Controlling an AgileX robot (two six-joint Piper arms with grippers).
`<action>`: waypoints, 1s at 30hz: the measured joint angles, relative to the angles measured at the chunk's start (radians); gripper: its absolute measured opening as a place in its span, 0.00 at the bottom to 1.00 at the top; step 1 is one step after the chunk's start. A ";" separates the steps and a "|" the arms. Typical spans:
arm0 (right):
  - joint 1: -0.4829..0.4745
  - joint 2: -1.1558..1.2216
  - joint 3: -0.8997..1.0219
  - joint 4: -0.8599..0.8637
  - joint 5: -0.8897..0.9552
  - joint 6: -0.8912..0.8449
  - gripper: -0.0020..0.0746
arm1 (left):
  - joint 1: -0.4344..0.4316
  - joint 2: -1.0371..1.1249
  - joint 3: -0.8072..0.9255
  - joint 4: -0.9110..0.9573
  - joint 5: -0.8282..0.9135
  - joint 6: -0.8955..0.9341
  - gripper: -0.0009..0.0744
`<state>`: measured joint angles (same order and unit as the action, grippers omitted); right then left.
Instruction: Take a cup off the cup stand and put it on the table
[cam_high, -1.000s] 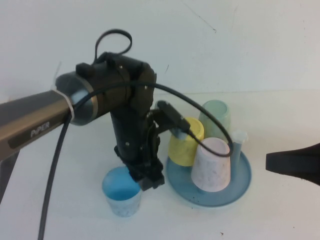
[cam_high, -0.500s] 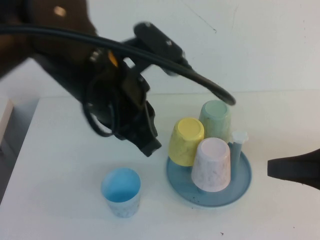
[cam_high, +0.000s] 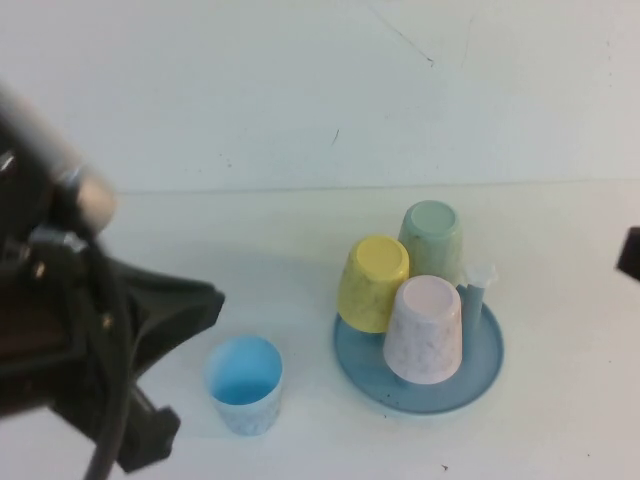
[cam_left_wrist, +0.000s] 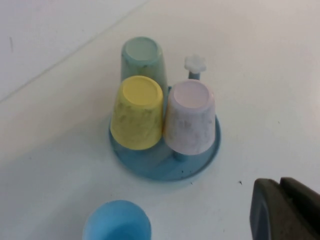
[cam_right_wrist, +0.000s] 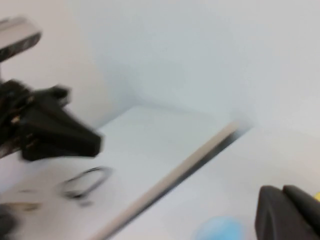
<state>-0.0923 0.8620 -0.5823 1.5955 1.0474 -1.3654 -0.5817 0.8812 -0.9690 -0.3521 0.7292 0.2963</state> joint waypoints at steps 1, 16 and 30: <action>0.000 -0.044 0.000 -0.013 -0.044 -0.011 0.03 | 0.000 -0.030 0.046 -0.002 -0.044 -0.014 0.01; -0.001 -0.542 0.000 -0.230 -0.297 -0.109 0.02 | 0.000 -0.229 0.604 -0.133 -0.514 -0.071 0.01; -0.001 -0.546 0.000 -0.282 -0.290 -0.116 0.02 | 0.000 -0.229 0.838 -0.135 -0.368 -0.071 0.01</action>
<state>-0.0937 0.3159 -0.5823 1.3140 0.7570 -1.4810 -0.5817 0.6520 -0.1312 -0.4874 0.3615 0.2258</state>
